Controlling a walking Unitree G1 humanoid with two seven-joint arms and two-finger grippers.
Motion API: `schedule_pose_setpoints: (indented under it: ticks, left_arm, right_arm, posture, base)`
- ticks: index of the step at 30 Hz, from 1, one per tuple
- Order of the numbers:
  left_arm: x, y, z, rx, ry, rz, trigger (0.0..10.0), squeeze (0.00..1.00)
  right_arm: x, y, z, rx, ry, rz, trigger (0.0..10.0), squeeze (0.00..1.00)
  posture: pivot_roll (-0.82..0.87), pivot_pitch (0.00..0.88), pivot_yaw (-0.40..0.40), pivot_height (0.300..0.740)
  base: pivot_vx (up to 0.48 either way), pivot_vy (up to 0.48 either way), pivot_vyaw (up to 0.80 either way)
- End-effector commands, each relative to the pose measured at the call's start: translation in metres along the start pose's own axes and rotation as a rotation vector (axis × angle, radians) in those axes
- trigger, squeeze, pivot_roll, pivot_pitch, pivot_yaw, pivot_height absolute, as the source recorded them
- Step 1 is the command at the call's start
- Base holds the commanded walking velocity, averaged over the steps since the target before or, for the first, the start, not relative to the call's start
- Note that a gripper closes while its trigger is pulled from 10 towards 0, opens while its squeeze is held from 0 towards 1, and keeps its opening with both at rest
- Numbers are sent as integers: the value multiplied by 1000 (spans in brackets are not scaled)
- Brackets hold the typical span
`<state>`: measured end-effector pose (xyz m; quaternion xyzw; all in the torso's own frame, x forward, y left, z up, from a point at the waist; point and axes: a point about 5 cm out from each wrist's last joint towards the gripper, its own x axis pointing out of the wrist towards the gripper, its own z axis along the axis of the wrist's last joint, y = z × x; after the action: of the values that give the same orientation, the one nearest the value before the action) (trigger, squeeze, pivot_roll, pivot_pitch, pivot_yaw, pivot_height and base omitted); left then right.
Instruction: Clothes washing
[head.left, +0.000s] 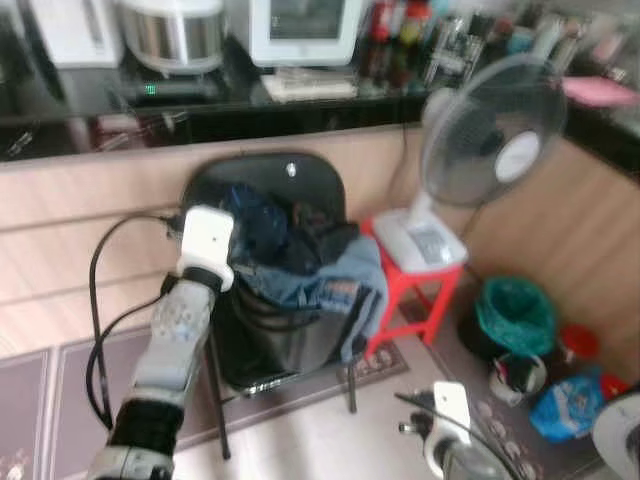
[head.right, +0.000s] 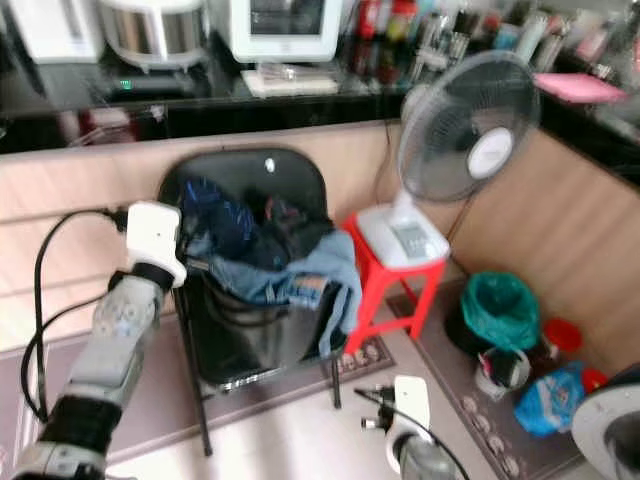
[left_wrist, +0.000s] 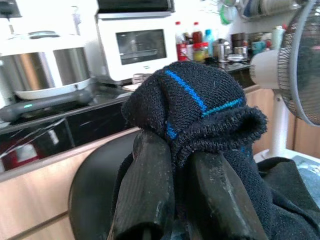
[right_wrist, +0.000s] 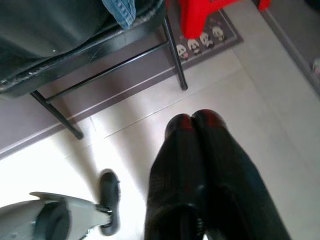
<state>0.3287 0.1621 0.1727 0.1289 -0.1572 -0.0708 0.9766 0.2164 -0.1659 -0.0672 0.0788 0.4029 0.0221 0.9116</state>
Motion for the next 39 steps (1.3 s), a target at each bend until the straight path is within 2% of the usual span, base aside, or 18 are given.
schedule_pose_setpoints:
  ticks: [1, 20, 23, 39]
  left_arm:
    - [2, -8, 3, -7, -9, -31, 10000, 0]
    - [2, -10, 4, 6, -12, -43, 10000, 0]
    - [2, -9, 3, 28, -10, -38, 10000, 0]
    - [1, -8, 1, 42, -4, -23, 10000, 0]
  right_arm:
    - [-1, -9, 1, -3, 5, -24, 10000, 0]
    - [-1, -9, 1, -7, 7, -27, 10000, 0]
    - [-1, -9, 1, -11, 8, -25, 10000, 0]
    - [-2, -9, -2, -16, 14, -21, 10000, 0]
  posture:
    - [236, 0, -128, 740]
    - [233, 0, -128, 740]
    - [227, 0, -125, 740]
    - [222, 0, -123, 740]
  base:
    - [0, 0, -756]
    - [0, 0, -756]
    - [0, 0, -756]
    - [0, -110, -755]
